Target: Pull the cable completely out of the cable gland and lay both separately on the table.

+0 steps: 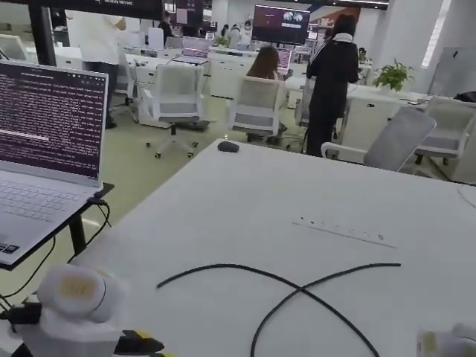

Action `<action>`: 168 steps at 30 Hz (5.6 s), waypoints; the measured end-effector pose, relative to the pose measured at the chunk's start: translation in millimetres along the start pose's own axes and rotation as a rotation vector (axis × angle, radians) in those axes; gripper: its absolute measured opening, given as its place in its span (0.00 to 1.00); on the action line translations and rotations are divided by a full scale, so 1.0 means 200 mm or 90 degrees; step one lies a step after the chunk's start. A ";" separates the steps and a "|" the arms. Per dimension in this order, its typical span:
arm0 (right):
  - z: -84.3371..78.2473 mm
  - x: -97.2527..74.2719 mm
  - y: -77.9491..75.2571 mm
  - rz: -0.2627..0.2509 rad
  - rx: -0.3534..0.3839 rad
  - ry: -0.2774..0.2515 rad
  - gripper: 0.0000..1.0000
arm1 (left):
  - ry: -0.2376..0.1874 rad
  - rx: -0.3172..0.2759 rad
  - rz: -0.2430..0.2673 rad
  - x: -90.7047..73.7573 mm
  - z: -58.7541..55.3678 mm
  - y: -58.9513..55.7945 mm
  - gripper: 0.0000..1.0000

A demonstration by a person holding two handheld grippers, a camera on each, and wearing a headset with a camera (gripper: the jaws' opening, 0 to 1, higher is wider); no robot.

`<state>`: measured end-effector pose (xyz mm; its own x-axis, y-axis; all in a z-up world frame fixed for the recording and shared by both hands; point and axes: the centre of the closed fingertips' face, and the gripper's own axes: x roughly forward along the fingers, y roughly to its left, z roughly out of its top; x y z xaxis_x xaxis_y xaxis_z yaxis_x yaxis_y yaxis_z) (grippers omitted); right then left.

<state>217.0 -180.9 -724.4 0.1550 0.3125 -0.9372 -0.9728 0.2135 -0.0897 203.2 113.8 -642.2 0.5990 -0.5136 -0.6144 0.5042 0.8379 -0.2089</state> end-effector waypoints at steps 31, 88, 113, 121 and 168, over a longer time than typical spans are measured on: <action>-0.08 0.20 0.05 0.118 -0.180 0.113 0.33 | -0.001 -0.002 0.002 -0.02 0.00 0.00 0.25; 0.14 0.24 0.17 0.135 0.162 0.000 0.19 | -0.031 -0.008 0.008 -0.02 0.03 0.02 0.24; 0.43 -0.01 0.17 0.108 0.164 -0.146 0.14 | -0.026 0.104 -0.017 -0.01 0.08 -0.05 0.30; 0.58 -0.17 0.21 0.085 0.223 -0.215 0.14 | -0.023 0.315 -0.110 -0.01 0.27 -0.34 0.42; 0.80 -0.47 0.44 0.090 0.251 -0.283 0.14 | 0.020 0.757 -0.239 0.11 0.17 -0.89 0.17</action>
<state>145.2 -43.1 -589.0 0.1690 0.7012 -0.6927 -0.8657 0.4416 0.2358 146.8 -53.0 -592.4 0.2892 -0.6664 -0.6872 0.9003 -0.0546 0.4318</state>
